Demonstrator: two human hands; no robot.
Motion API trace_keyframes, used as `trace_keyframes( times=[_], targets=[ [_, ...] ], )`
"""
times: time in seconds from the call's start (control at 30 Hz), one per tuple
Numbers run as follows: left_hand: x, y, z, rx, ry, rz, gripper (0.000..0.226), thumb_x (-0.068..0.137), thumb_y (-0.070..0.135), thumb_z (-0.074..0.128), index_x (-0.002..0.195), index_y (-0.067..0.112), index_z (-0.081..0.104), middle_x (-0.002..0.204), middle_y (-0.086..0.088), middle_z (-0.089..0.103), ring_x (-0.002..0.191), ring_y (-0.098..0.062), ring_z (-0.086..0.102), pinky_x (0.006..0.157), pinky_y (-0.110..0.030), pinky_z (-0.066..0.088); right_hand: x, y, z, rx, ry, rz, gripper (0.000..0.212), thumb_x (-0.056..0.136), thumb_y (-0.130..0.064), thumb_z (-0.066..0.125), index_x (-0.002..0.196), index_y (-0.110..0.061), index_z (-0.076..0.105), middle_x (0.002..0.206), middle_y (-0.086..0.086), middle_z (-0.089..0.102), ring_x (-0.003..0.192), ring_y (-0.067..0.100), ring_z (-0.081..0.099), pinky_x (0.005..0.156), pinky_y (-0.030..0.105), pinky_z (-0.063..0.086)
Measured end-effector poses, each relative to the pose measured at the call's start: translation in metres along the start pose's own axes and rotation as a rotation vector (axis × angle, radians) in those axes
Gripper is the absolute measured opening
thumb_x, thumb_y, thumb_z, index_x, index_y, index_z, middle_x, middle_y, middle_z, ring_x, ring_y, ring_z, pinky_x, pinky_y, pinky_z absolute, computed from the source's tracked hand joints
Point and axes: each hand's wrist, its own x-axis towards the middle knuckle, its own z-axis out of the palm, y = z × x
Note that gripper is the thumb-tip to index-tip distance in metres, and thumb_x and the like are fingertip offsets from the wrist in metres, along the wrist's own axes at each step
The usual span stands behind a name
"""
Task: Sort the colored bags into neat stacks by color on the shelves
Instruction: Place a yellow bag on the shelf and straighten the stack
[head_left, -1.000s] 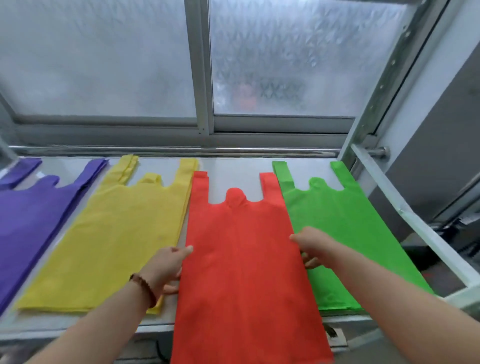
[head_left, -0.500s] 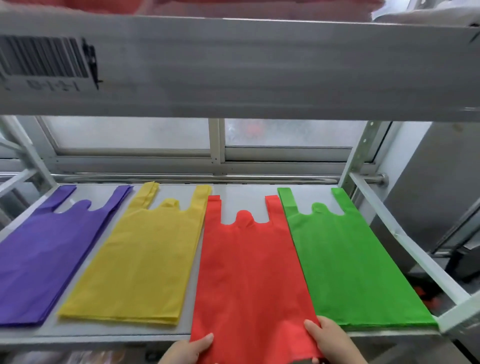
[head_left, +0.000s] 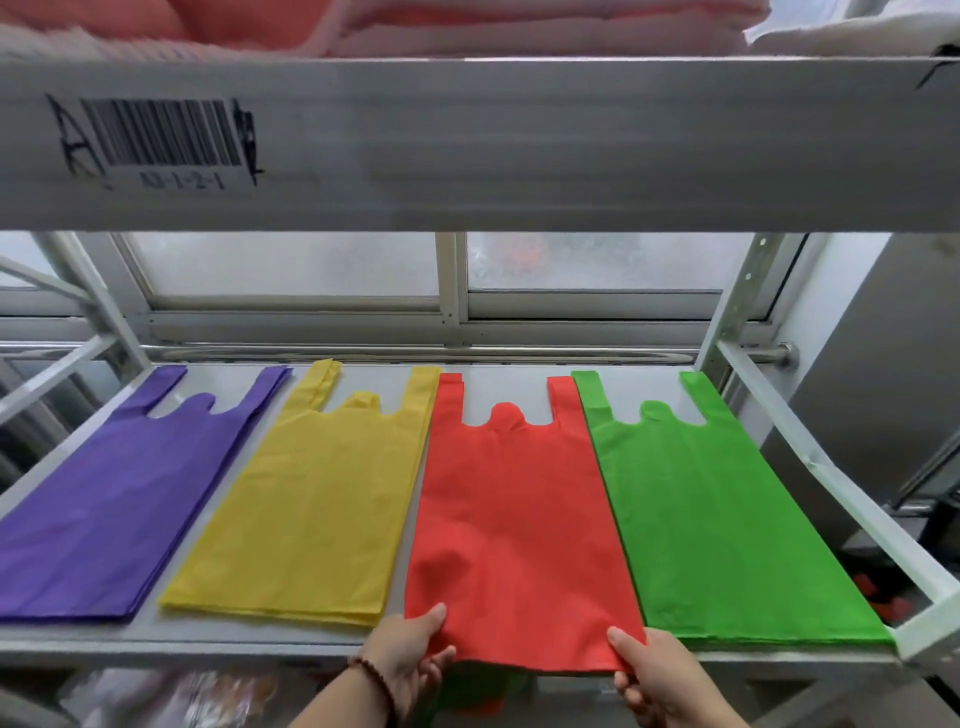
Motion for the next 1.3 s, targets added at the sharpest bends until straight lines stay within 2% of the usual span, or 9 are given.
trace_keyframes(
  times=[0.1,0.3,0.57,0.67,0.87,1.0,1.13,1.23,1.3],
  targets=[
    [0.005,0.002,0.007,-0.041,0.022,0.004,0.017,0.096,0.013,0.048,0.108,0.002,0.043,0.058,-0.015,0.064,0.032,-0.017,0.058,0.026,-0.013,0.036,0.0,-0.001,0.002,0.115,0.033,-0.022,0.031,0.097,-0.015,0.044,0.067,-0.007,0.045,0.045,0.005,0.043,0.027,0.01,0.029,0.036,0.011,0.024],
    [0.004,-0.006,0.005,0.009,0.04,0.018,0.027,0.098,0.001,0.031,0.125,0.003,0.034,0.119,-0.015,0.047,0.052,-0.021,0.07,0.035,-0.021,0.05,0.001,0.0,0.001,0.36,0.095,-0.033,0.021,0.097,-0.003,0.043,0.076,-0.003,0.048,0.055,0.009,0.049,0.029,0.007,0.04,0.028,0.015,0.033],
    [-0.02,-0.003,-0.057,0.212,0.126,0.193,0.015,0.097,0.017,0.042,0.103,0.008,0.052,0.099,-0.013,0.064,0.074,-0.021,0.064,0.055,-0.027,0.048,-0.046,0.006,0.034,0.731,0.195,-0.089,0.009,0.096,-0.004,0.046,0.105,-0.004,0.043,0.078,0.022,0.055,0.036,0.013,0.063,0.036,0.019,0.05],
    [-0.012,0.014,-0.108,0.289,0.299,0.376,0.018,0.094,0.014,0.047,0.103,0.005,0.06,0.094,-0.01,0.066,0.083,-0.023,0.062,0.071,-0.035,0.052,-0.061,-0.001,0.077,0.578,0.168,-0.084,0.025,0.093,-0.005,0.051,0.114,-0.009,0.037,0.079,0.017,0.057,0.04,0.014,0.065,0.047,0.028,0.053],
    [0.044,0.077,-0.204,0.727,0.621,0.444,0.043,0.086,0.013,0.052,0.125,-0.003,0.049,0.129,-0.026,0.052,0.12,-0.04,0.048,0.098,-0.041,0.039,-0.037,-0.061,0.203,-0.181,0.093,-0.307,0.046,0.092,-0.02,0.054,0.135,-0.006,0.045,0.129,0.005,0.055,0.119,0.02,0.053,0.096,0.028,0.044],
    [0.07,0.1,-0.224,0.826,0.487,0.421,0.053,0.086,0.015,0.052,0.133,-0.005,0.038,0.136,-0.025,0.044,0.126,-0.039,0.042,0.099,-0.039,0.038,-0.013,-0.09,0.259,-0.289,0.191,-0.199,0.038,0.093,-0.014,0.048,0.126,0.004,0.048,0.122,0.017,0.055,0.115,0.033,0.052,0.1,0.043,0.043],
    [0.078,0.13,-0.225,0.672,0.339,0.316,0.031,0.086,0.015,0.052,0.11,-0.004,0.051,0.127,-0.02,0.052,0.109,-0.035,0.054,0.082,-0.034,0.042,-0.003,-0.109,0.278,-0.162,0.192,0.007,0.009,0.092,-0.015,0.045,0.087,-0.01,0.05,0.078,0.005,0.044,0.074,0.021,0.043,0.059,0.03,0.038],
    [0.065,0.143,-0.223,0.66,0.133,0.16,0.044,0.091,0.02,0.053,0.129,0.0,0.045,0.14,-0.017,0.045,0.126,-0.032,0.047,0.097,-0.036,0.042,-0.003,-0.117,0.283,-0.177,0.172,0.058,0.013,0.096,-0.017,0.041,0.099,-0.008,0.051,0.075,0.004,0.044,0.067,0.018,0.044,0.053,0.024,0.034],
    [0.06,0.142,-0.224,0.63,0.029,0.024,0.043,0.09,0.03,0.054,0.127,0.01,0.046,0.125,-0.012,0.055,0.107,-0.027,0.057,0.076,-0.031,0.046,-0.002,-0.115,0.282,-0.177,0.186,0.058,0.019,0.098,-0.019,0.038,0.107,-0.007,0.05,0.084,0.005,0.049,0.074,0.02,0.048,0.063,0.027,0.041]
  ],
)
